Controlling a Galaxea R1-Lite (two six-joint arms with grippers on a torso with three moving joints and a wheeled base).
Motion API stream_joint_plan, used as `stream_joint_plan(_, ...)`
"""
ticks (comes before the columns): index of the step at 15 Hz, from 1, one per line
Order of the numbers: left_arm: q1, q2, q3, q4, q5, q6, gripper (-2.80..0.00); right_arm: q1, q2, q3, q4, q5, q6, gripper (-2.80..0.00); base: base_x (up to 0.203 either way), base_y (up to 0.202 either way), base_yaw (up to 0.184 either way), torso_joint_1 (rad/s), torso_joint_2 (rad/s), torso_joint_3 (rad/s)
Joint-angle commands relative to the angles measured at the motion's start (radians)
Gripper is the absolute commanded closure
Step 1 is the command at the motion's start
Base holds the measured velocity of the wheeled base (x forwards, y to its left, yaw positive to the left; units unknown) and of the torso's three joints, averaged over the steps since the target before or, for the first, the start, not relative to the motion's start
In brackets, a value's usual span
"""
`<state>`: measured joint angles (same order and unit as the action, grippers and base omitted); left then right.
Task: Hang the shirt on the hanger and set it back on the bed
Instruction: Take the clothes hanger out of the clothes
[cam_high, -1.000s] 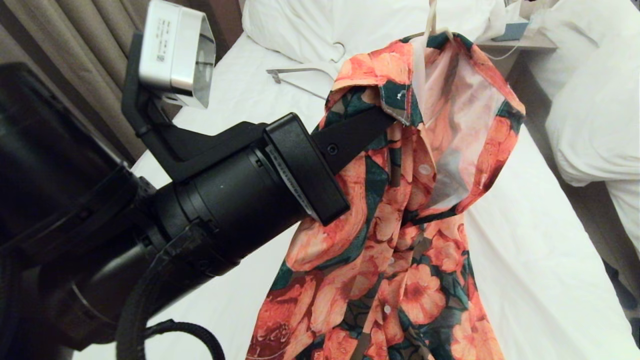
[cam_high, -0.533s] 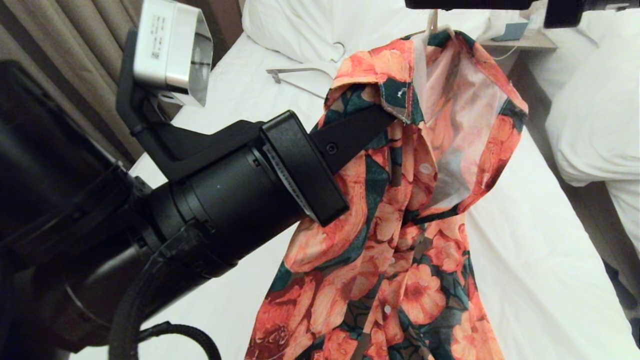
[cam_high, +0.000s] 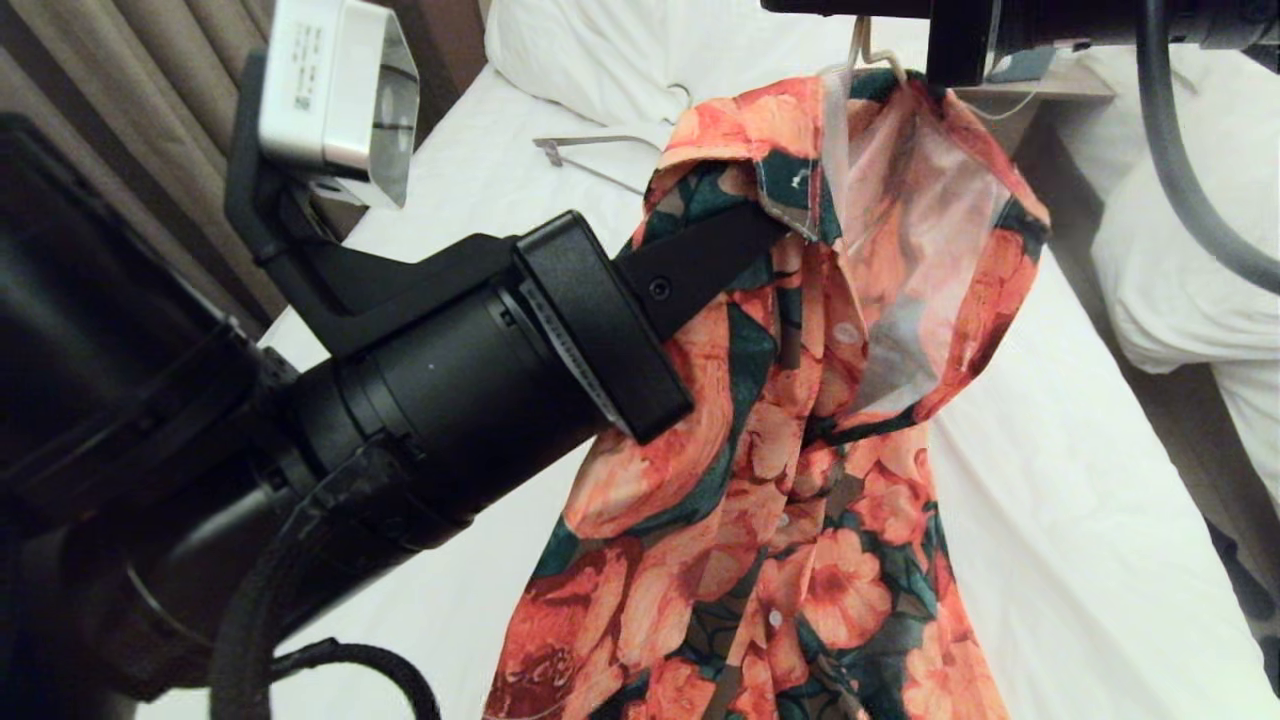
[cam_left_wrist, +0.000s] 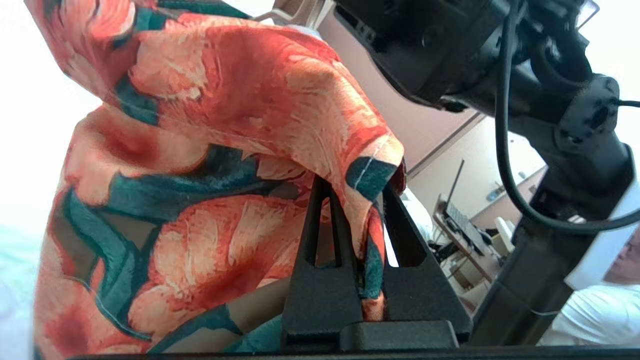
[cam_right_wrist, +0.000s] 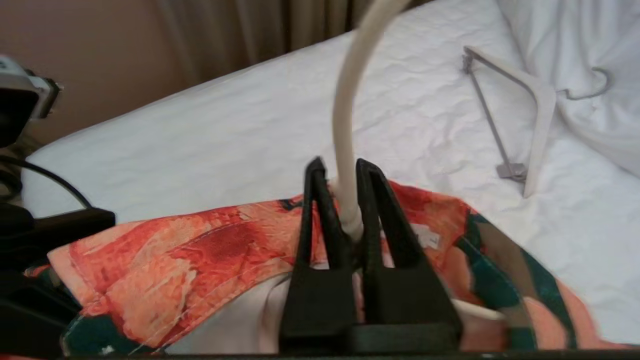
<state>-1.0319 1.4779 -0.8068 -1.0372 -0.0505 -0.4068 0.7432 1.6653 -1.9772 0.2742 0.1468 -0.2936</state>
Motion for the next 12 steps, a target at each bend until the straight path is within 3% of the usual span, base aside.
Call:
stream_joint_plan(1,0.000,0.002,0.001,-0.004,-0.002,-0.002,0.00,0.001,0.004,-0.002,-0.001,-0.002,-0.001,0.00,0.000,0.000,0.000,0.000,0.00,0.000)
stream_joint_plan(9,0.001,-0.024,0.003,0.025,-0.036,-0.001,0.00,0.001,-0.024,0.004,0.008,-0.035,0.002,0.00,0.000,0.000,0.000,0.000,0.00,0.000)
stream_joint_plan(12,0.010,-0.075,-0.025,0.188,-0.074,-0.001,0.00,0.001,-0.029,0.003,0.008,-0.035,0.002,0.00,0.000,0.000,0.000,0.000,0.00,0.000)
